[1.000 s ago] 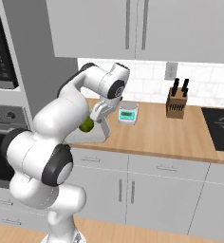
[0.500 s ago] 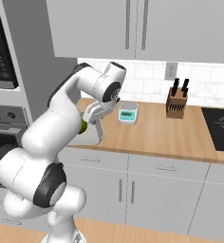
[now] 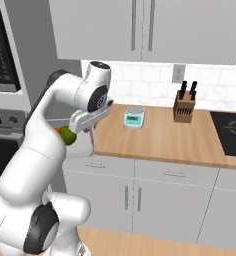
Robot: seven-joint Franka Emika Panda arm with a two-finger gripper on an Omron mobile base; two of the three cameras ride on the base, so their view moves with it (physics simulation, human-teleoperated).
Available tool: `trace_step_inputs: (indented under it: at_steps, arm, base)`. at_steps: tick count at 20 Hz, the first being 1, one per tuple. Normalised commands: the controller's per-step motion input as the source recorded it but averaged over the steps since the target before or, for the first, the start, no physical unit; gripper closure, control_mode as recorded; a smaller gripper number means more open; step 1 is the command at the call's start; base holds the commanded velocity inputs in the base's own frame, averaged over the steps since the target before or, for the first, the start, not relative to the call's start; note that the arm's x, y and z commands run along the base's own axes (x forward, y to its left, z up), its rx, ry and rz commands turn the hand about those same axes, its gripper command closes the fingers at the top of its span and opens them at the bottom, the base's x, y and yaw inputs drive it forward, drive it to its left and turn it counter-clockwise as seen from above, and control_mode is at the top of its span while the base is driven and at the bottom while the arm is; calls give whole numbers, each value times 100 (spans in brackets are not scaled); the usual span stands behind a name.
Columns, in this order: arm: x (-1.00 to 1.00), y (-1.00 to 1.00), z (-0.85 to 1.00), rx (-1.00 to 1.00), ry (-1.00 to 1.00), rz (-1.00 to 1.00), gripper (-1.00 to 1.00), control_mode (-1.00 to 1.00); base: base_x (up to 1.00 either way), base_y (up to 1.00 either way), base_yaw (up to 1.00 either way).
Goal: Take the meat container that has the chicken drumstick and place it on the second highest rack of the freezer. Then take the vegetable container that has the lime and carrot and place it on the highest rack of the freezer.
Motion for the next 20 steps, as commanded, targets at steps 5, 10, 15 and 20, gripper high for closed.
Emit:
trace_step_inputs:
  at_steps: [5, 10, 15, 20]
  arm:
    - [0, 0, 0, 0, 0, 0, 100, 100]
    - [0, 0, 0, 0, 0, 0, 100, 100]
    - [0, 0, 0, 0, 0, 0, 100, 100]
    - [0, 0, 0, 0, 0, 0, 100, 100]
  base:
    - [-77, 0, -5]
    - [-24, 23, 0]
    - [2, 92, 0]
    - [-3, 100, 4]
